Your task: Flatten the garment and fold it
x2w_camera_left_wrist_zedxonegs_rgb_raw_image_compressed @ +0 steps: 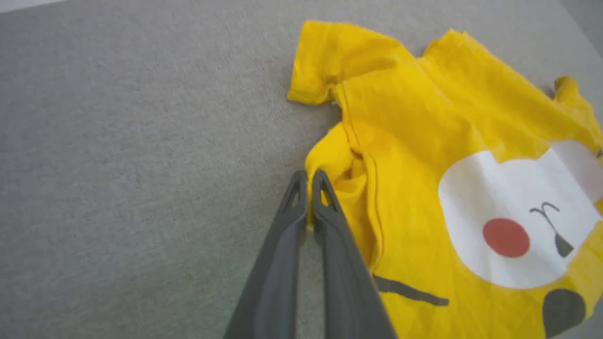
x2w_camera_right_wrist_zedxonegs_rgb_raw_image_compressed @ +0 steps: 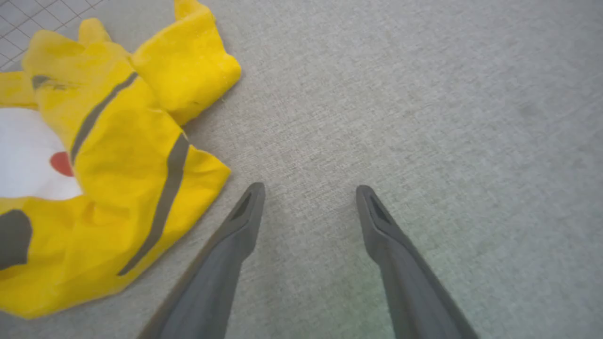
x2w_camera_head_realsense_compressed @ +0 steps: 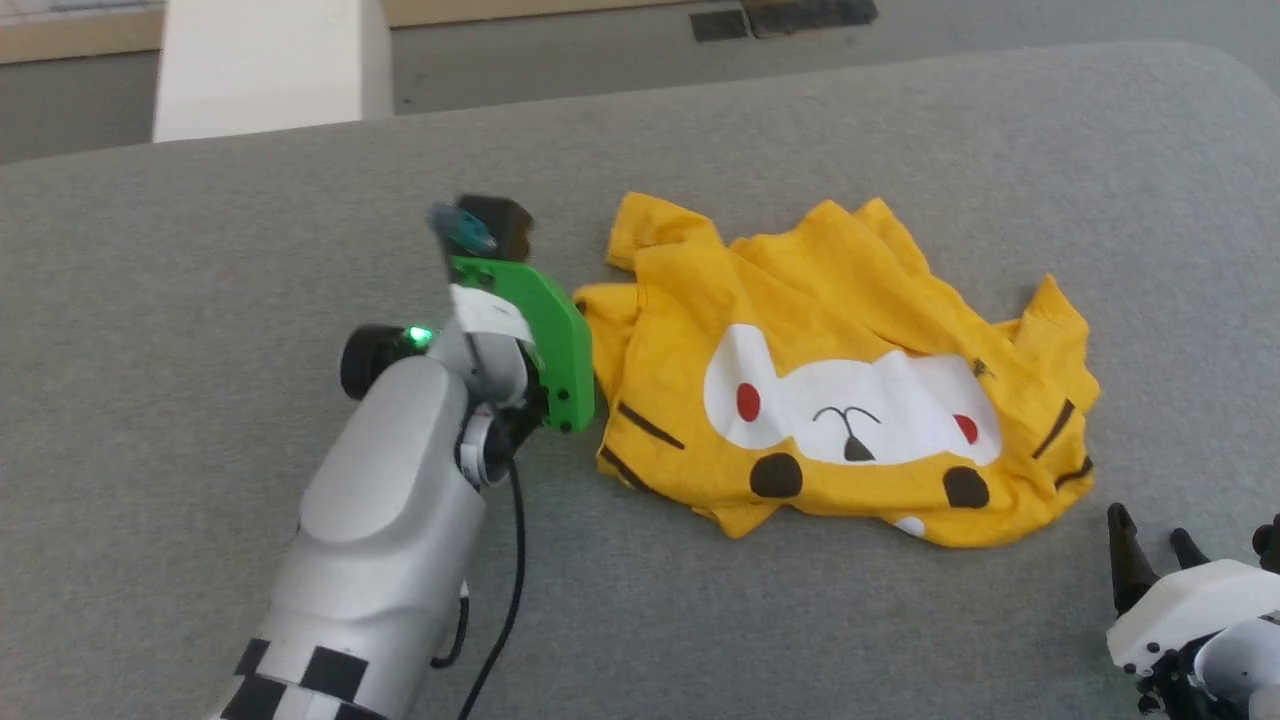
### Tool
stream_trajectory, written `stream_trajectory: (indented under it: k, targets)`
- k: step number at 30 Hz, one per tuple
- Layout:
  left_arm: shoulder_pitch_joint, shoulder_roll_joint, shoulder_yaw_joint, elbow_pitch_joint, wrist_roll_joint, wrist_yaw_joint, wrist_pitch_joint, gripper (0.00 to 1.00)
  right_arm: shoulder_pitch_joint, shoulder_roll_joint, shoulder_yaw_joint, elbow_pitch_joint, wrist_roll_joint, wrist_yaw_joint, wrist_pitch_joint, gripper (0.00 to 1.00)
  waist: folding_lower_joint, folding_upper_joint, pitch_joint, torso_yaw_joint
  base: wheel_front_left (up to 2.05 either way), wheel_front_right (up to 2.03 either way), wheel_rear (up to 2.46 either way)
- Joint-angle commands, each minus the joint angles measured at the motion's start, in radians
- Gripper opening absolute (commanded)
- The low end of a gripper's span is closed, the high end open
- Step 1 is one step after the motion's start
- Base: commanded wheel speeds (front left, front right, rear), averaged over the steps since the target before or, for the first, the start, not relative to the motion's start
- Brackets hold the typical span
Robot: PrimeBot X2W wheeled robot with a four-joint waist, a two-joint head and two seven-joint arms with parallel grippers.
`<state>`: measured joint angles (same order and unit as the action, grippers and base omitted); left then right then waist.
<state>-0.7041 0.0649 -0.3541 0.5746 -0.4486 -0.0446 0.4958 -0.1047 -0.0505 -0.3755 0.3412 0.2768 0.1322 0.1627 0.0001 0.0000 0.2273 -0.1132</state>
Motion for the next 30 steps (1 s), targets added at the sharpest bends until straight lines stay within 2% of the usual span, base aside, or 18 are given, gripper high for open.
stream_trajectory:
  k: [1, 4, 8, 13, 15, 17, 22, 23, 24, 27, 30]
  targets:
    - [-0.007, 0.004, 0.024, -0.026, -0.017, 0.013, -0.035, 0.00, -0.001, 0.000, -0.001, 0.002, -0.008, -0.002, 0.001, 1.00, -0.0001, 0.0000, -0.066, 0.079, 0.00, 0.00, 0.00]
    - [0.008, 0.015, 0.082, -0.090, -0.049, 0.039, -0.089, 0.00, 0.015, 0.000, -0.004, 0.004, -0.014, -0.002, 0.008, 1.00, -0.0001, 0.0000, -0.097, 0.130, 0.00, 0.00, 0.00]
    - [0.101, 0.054, 0.182, -0.191, -0.099, 0.102, -0.124, 0.00, 0.030, 0.000, -0.004, 0.003, -0.017, -0.002, 0.017, 1.00, -0.0001, 0.0000, -0.131, 0.189, 0.00, 0.00, 0.00]
    - [0.368, 0.115, 0.332, -0.317, -0.154, 0.226, -0.123, 0.00, 0.036, 0.000, 0.003, -0.002, -0.017, -0.002, 0.023, 1.00, -0.0001, 0.0000, -0.147, 0.229, 0.00, 0.00, 0.00]
    - [0.500, 0.120, 0.382, -0.344, -0.182, 0.264, -0.112, 0.00, 0.039, 0.000, 0.003, -0.006, -0.018, -0.002, 0.026, 1.00, -0.0001, 0.0000, -0.145, 0.240, 0.00, 0.00, 0.00]
    - [0.600, 0.105, 0.389, -0.360, -0.203, 0.280, -0.082, 0.00, 0.041, 0.000, 0.002, -0.007, -0.020, -0.002, 0.028, 1.00, -0.0001, 0.0000, -0.143, 0.248, 0.00, 0.00, 0.00]
    - [0.712, 0.049, 0.392, -0.396, -0.273, 0.272, -0.053, 0.00, 0.041, 0.000, 0.008, -0.002, -0.017, -0.002, 0.031, 1.00, -0.0001, 0.0000, -0.142, 0.255, 0.00, 0.00, 0.00]
    - [0.717, 0.041, 0.403, -0.414, -0.284, 0.269, -0.074, 0.25, 0.040, 0.000, 0.011, 0.000, -0.016, -0.002, 0.031, 1.00, -0.0001, 0.0000, -0.143, 0.254, 0.00, 0.00, 0.00]
    - [0.718, 0.037, 0.417, -0.432, -0.289, 0.268, -0.102, 1.00, 0.039, 0.000, 0.013, 0.002, -0.016, -0.002, 0.031, 1.00, -0.0001, 0.0000, -0.145, 0.253, 0.00, 0.00, 0.00]
    - [0.714, 0.037, 0.462, -0.497, -0.282, 0.246, -0.219, 1.00, 0.036, 0.000, 0.021, 0.005, -0.017, -0.002, 0.030, 1.00, -0.0001, 0.0000, -0.152, 0.244, 0.00, 0.00, 0.00]
    - [0.721, 0.071, 0.480, -0.566, -0.199, 0.190, -0.410, 1.00, 0.039, 0.000, 0.025, 0.006, -0.018, -0.002, 0.029, 1.00, -0.0001, 0.0000, -0.160, 0.231, 0.00, 0.00, 0.00]
